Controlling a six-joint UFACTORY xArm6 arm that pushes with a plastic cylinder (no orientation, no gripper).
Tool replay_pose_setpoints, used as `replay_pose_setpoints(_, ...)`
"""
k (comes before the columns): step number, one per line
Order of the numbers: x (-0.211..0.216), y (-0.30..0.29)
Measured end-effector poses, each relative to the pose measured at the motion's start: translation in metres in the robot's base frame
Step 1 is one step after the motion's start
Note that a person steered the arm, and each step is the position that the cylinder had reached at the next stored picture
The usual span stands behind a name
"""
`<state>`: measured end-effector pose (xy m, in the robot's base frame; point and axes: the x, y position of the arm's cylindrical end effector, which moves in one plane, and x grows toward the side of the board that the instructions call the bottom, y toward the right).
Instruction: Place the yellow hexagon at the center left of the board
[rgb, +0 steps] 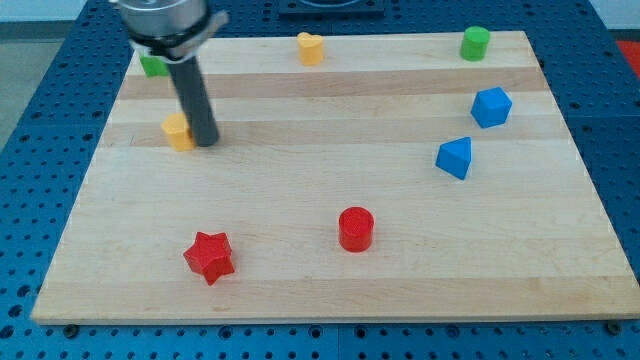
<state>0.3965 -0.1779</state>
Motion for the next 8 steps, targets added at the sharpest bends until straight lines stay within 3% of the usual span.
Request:
replay_pose_setpoints(2, -0.001, 0.036)
replay_pose_setpoints(5, -0.032, 0.032)
replay_pose_setpoints(8, -0.031, -0.041)
